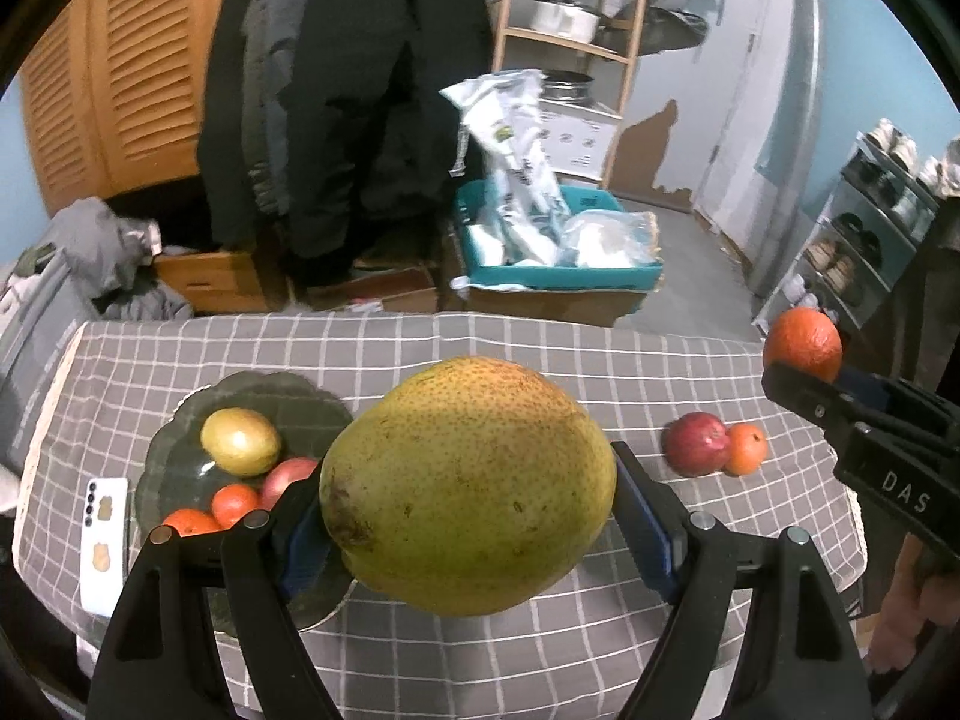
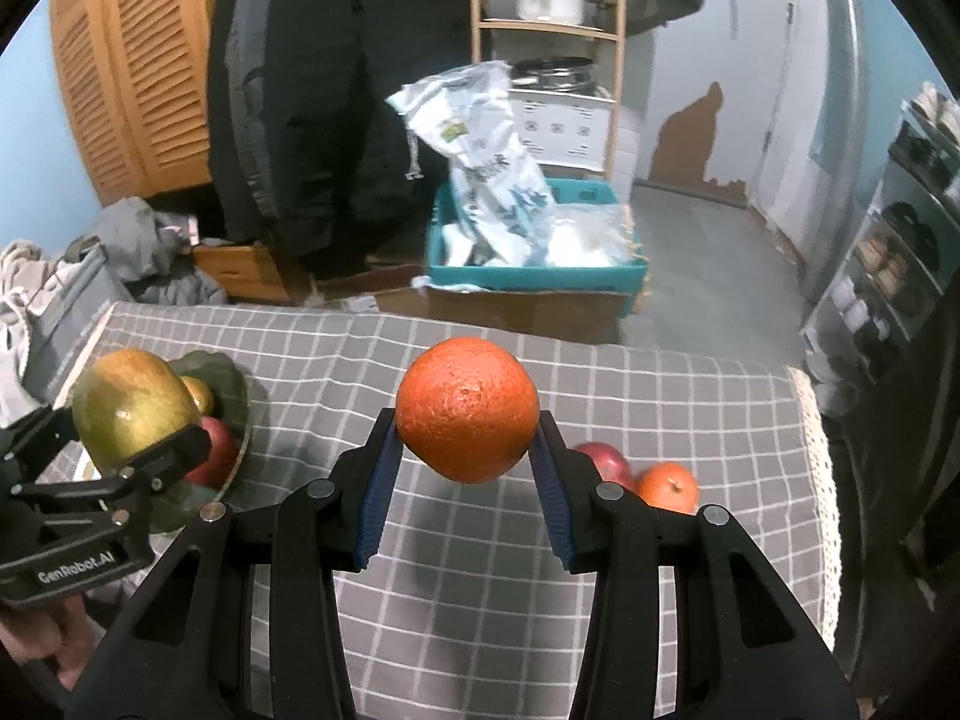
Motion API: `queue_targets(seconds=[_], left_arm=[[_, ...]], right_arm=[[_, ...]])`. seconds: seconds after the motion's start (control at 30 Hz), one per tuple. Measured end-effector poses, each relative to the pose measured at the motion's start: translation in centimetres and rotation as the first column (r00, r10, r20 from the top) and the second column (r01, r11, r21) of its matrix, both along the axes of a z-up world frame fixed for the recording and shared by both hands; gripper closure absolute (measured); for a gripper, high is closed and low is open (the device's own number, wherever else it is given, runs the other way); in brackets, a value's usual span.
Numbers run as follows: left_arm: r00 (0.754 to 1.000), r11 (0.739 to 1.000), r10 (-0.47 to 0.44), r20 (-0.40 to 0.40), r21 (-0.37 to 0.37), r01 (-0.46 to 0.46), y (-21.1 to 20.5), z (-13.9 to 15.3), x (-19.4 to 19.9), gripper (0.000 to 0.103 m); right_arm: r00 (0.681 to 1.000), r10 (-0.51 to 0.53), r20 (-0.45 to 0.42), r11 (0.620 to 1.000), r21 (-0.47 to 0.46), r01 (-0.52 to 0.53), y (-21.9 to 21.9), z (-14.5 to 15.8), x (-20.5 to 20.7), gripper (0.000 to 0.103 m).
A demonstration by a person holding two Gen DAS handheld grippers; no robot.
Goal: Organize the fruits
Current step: 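Carry the pear and small orange over the green bowl with both tools, then lower the pear into the bowl and open the left tool while the right tool releases the orange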
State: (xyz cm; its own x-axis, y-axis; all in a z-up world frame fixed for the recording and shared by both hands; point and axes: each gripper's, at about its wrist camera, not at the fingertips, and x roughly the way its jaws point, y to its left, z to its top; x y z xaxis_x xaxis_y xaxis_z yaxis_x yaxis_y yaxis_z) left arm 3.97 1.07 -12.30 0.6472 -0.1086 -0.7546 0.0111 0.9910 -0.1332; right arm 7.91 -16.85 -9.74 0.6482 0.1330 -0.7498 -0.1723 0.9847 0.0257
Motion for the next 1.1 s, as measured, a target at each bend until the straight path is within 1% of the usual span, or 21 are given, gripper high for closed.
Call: queue_targets(seconds=[0.33, 0.63, 0.9, 1.1], left_arm=[[0.995, 0.995, 0.097, -0.028, -0.001, -0.097, 5.0, -1.3, -0.5, 0.019], [0.984, 0.986, 0.168, -0.065, 0.003, -0.169, 9.0, -2.9, -0.9, 0.019], [0.972, 0.978, 0.206, -0.113, -0.003, -0.208, 11.5, -5.0, -1.0, 0.019], [0.961, 0.975, 0.219, -0.168, -0.006, -0.223, 12.7, -7.3, -0.9, 0.019]], right_arm=[[0.996, 0.086, -0.02, 0.996, 0.032, -0.085, 5.6, -0.6, 1.8, 0.06], [0.986, 0.156, -0.058, 0.987, 0.056, -0.153, 10.3, -2.2, 3.1, 0.06], [0.974, 0.203, -0.099, 0.979, 0.055, -0.198, 13.9, -4.1, 4.1, 0.06], [0.965, 0.224, -0.139, 0.974, 0.052, -0.218, 15.9, -5.7, 4.8, 0.06]])
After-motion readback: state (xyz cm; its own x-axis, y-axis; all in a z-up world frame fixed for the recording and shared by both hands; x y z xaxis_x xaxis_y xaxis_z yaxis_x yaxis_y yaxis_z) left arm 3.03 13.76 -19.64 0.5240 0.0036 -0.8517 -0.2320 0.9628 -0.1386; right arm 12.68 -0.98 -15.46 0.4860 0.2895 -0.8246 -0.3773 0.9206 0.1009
